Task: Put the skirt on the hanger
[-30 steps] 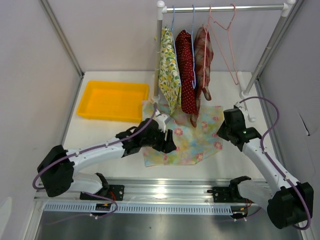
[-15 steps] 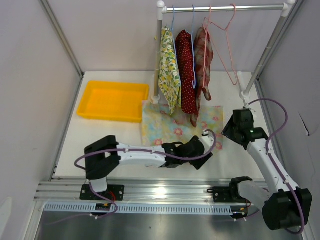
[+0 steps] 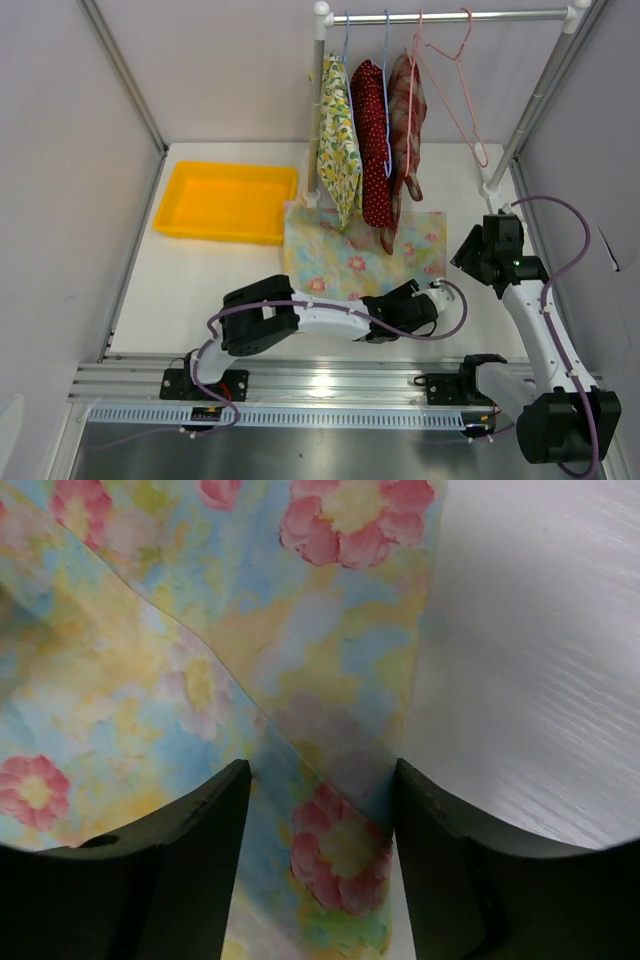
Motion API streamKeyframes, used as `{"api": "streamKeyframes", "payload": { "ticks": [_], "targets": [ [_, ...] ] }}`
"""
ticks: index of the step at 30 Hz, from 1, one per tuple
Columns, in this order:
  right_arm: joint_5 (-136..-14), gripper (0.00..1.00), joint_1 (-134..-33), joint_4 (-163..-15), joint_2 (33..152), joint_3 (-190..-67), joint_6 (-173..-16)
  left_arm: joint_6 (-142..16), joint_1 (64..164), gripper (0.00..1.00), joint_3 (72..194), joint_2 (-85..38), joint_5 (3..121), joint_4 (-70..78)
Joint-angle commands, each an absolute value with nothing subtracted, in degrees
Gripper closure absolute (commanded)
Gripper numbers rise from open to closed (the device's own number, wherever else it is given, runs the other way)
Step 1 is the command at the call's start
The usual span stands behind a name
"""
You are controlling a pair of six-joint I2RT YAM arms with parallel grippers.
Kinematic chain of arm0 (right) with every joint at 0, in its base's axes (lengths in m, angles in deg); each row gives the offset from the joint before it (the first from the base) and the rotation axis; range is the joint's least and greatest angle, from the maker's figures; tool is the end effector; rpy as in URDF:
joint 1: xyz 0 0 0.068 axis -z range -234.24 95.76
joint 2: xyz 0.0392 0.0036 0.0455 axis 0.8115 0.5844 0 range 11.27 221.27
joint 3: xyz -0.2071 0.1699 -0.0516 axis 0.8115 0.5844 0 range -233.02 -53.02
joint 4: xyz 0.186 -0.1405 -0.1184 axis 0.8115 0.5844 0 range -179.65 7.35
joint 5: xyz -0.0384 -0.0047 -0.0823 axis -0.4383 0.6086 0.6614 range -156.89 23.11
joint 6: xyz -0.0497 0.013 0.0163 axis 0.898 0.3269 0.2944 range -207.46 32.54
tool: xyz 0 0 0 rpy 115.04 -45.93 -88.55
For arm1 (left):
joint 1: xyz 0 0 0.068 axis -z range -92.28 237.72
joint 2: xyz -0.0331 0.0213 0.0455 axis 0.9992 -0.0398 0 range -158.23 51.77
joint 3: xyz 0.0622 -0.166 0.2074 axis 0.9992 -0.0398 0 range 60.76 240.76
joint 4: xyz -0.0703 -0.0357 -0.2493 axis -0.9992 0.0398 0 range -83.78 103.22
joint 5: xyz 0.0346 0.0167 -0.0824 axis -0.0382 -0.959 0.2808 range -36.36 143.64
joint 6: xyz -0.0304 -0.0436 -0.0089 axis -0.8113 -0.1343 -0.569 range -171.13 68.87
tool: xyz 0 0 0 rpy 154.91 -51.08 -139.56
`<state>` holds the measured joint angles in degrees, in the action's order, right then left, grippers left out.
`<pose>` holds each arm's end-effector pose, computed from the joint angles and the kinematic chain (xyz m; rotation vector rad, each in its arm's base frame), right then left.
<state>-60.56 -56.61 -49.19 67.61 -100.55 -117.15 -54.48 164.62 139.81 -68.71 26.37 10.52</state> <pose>0.1963 0.0043 0.2720 0.6215 2.3464 0.1197 0.1182 -0.4356 0.1482 1.1721 1.9400 -0.1729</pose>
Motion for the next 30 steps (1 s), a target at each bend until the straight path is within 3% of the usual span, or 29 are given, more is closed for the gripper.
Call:
{"api": "streamKeyframes", "payload": {
  "ticks": [1,4,5,10,19,29,30],
  "targets": [
    [-61.45,0.48,-56.35,-50.28,66.56,-102.07,-115.67,-48.41,166.20,0.41,143.02,-69.95,17.44,9.66],
    [-61.44,0.49,-56.35,-50.45,66.12,-101.71,-115.32,-46.65,166.29,0.60,143.73,-70.31,16.64,9.91],
    [-61.53,0.49,-56.35,-50.28,66.03,-101.71,-115.32,-46.30,166.29,0.72,143.90,-70.13,16.55,9.92],
    [-61.88,0.49,-56.26,-49.93,65.68,-101.71,-114.70,-48.66,164.10,0.99,143.82,-66.28,24.27,12.63],
    [-62.76,0.49,-56.26,-49.49,65.24,-101.45,-114.44,-66.41,150.32,1.00,135.23,-56.08,57.10,7.30],
    [-63.72,0.48,-56.26,-50.19,65.59,-100.48,-114.44,-81.98,140.36,1.00,129.23,-56.50,72.35,0.60],
    [-63.64,0.48,-56.26,-50.10,65.68,-100.48,-114.53,-81.98,140.45,0.96,129.40,-57.20,72.62,0.51]
  ]
}}
